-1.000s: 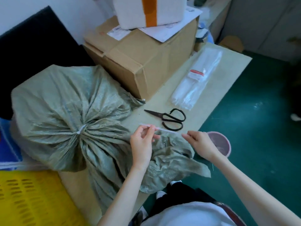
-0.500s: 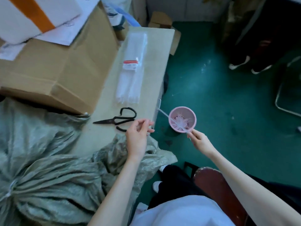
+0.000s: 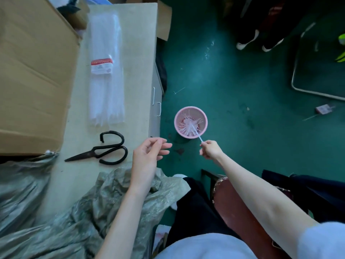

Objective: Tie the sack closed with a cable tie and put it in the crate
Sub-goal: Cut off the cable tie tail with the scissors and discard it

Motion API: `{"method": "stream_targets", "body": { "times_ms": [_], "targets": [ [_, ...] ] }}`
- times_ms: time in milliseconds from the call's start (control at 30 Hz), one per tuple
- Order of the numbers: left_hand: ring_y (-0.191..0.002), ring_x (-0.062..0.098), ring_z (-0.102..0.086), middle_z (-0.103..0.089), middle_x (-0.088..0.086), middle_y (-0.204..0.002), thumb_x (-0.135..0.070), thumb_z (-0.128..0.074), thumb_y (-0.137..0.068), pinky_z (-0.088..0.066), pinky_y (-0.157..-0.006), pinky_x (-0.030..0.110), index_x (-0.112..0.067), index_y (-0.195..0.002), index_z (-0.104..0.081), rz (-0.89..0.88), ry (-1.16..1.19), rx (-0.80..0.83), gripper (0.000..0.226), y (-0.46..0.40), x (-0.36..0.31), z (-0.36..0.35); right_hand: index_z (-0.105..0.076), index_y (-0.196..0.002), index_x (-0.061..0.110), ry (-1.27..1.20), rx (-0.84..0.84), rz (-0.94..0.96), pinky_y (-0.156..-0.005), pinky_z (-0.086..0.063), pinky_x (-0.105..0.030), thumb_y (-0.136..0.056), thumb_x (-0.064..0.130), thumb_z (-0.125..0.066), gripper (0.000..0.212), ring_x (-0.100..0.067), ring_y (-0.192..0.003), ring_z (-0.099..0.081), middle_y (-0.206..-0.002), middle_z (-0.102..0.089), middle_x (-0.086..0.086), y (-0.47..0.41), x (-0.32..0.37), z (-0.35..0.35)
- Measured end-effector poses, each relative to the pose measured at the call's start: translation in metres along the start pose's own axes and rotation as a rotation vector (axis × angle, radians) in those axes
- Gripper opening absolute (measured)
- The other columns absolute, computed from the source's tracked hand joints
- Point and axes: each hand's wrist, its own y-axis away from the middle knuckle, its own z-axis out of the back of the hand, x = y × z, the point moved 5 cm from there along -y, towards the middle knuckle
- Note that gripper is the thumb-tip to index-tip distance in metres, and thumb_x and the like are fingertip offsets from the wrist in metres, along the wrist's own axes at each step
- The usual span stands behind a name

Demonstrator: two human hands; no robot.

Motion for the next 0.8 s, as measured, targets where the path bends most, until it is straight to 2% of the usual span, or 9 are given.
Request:
{"method": "stream_targets", "body": {
  "times_ms": [100,200,233,300,367,433,533,633,800],
  "targets": [
    [-0.072,0.005,-0.066,-0.077,-0.002,-0.084,-0.015,-0.051,-0.097,-0.049,-0.073,0.021,-0.012,-0.093,-0.067,0.033,0.006,0.027,0.017,-0.003,0.006,-0.004,-0.048,-0.068,0.010,-0.016,-0.044,-0.017,-0.034,-0.030,-0.013,-0.091,0.007,-0.040,0.024,-0.013,-0.029,-0.036,-0.045,-0.059,-0.007,-0.020,0.008,-0.004],
    [-0.074,0.005,-0.066,-0.077,-0.002,-0.086,-0.015,-0.051,-0.097,-0.048,-0.075,0.024,-0.013,-0.093,-0.068,0.053,0.028,0.019,0.018,-0.004,0.010,-0.003,-0.052,-0.069,0.009,-0.023,-0.083,-0.033,-0.035,-0.037,-0.014,-0.092,0.011,-0.041,0.025,-0.012,-0.029,-0.047,-0.044,-0.062,-0.006,-0.045,0.019,-0.004],
    [-0.074,0.006,-0.066,-0.077,-0.002,-0.086,-0.015,-0.050,-0.097,-0.048,-0.075,0.025,-0.014,-0.092,-0.068,0.057,0.037,0.013,0.019,-0.005,0.012,-0.003,-0.054,-0.073,0.008,-0.039,-0.079,-0.051,-0.037,-0.040,-0.015,-0.093,0.014,-0.041,0.025,-0.013,-0.032,-0.053,-0.050,-0.065,-0.007,-0.054,0.022,-0.005],
    [-0.075,0.007,-0.066,-0.076,-0.001,-0.087,-0.014,-0.050,-0.097,-0.048,-0.076,0.025,-0.014,-0.092,-0.068,0.065,0.046,0.005,0.020,-0.008,0.014,-0.002,-0.054,-0.092,0.005,-0.073,-0.040,-0.103,-0.047,-0.047,-0.022,-0.095,0.026,-0.042,0.024,-0.022,-0.052,-0.063,-0.076,-0.069,-0.012,-0.067,0.023,-0.007],
    [-0.075,0.007,-0.066,-0.076,0.000,-0.087,-0.014,-0.049,-0.097,-0.048,-0.077,0.026,-0.014,-0.092,-0.069,0.075,0.054,0.001,0.020,-0.008,0.017,-0.002,-0.047,-0.115,0.013,-0.056,0.011,-0.153,-0.057,-0.046,-0.027,-0.096,0.035,-0.042,0.029,-0.029,-0.076,-0.062,-0.100,-0.061,-0.013,-0.074,0.020,-0.007],
    [-0.076,0.008,-0.066,-0.076,0.000,-0.088,-0.014,-0.049,-0.097,-0.049,-0.079,0.028,-0.014,-0.092,-0.069,0.087,0.055,0.002,0.020,-0.009,0.019,-0.003,-0.046,-0.117,0.015,-0.021,0.027,-0.151,-0.063,-0.043,-0.028,-0.096,0.035,-0.044,0.029,-0.028,-0.087,-0.057,-0.108,-0.055,-0.012,-0.076,0.016,-0.008],
    [-0.076,0.008,-0.066,-0.076,0.000,-0.088,-0.014,-0.049,-0.098,-0.049,-0.079,0.029,-0.014,-0.091,-0.069,0.105,0.056,0.000,0.021,-0.010,0.021,-0.004,-0.049,-0.107,0.016,-0.040,0.028,-0.094,-0.063,-0.037,-0.027,-0.095,0.028,-0.047,0.017,-0.023,-0.089,-0.052,-0.107,-0.055,-0.008,-0.075,0.014,-0.009],
    [-0.076,0.008,-0.066,-0.076,0.000,-0.088,-0.014,-0.048,-0.098,-0.048,-0.078,0.028,-0.014,-0.092,-0.069,0.109,0.060,0.002,0.021,-0.008,0.019,-0.004,-0.052,-0.109,0.019,-0.090,0.007,-0.050,-0.064,-0.037,-0.025,-0.095,0.026,-0.047,0.017,-0.021,-0.090,-0.055,-0.106,-0.060,-0.006,-0.067,0.020,-0.005],
    [-0.075,0.008,-0.065,-0.076,0.000,-0.087,-0.013,-0.048,-0.098,-0.048,-0.078,0.028,-0.014,-0.093,-0.068,0.082,0.082,-0.017,0.021,0.002,0.007,0.001,-0.055,-0.109,0.012,-0.220,0.007,0.028,-0.066,-0.044,-0.026,-0.095,0.019,-0.047,0.018,-0.017,-0.073,-0.062,-0.090,-0.067,-0.008,-0.040,0.042,0.004]
  ]
}}
